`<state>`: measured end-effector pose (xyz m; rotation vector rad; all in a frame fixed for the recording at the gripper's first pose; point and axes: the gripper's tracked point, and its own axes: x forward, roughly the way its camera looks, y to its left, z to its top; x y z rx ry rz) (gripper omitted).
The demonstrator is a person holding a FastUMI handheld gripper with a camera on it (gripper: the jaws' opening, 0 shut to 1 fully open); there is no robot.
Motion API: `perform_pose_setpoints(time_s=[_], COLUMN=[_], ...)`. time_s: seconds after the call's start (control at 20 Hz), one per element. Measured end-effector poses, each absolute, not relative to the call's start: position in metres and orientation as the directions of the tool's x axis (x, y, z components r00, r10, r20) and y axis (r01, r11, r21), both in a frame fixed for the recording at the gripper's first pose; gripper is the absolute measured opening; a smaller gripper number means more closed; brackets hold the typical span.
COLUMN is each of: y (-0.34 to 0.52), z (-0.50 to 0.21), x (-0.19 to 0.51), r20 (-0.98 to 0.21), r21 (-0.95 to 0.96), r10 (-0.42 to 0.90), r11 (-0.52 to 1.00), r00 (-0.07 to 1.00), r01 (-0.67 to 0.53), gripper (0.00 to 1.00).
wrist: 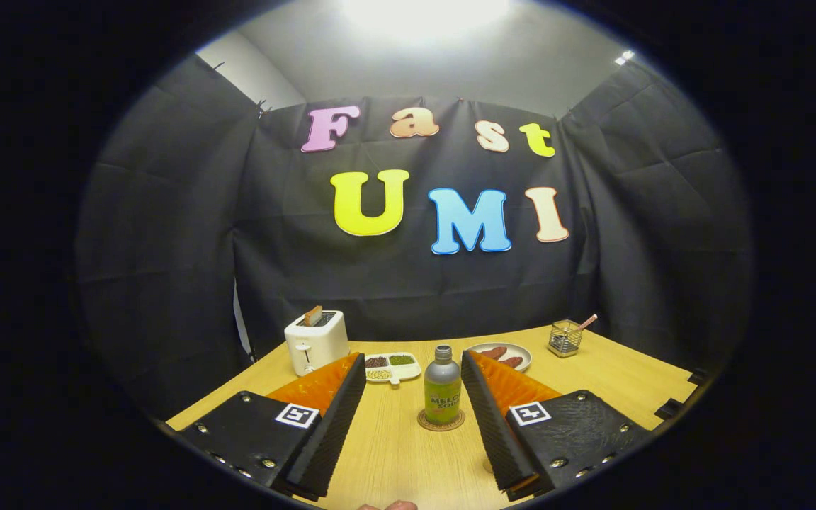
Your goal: Take the bottle from table, then pour the juice into the cup, finally place the bottle on the coaster
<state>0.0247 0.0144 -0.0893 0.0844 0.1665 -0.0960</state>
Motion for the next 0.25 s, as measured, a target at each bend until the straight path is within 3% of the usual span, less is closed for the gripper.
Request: perform_pose_setpoints(time_s=[0.25], y=[0.0223], z=[-0.08], x=[0.0199], r20=[-0.149], r21=[0.059], r10=[-0.077], r11=[0.995], r00=[0.986], r01=[0.086], gripper=[0.83])
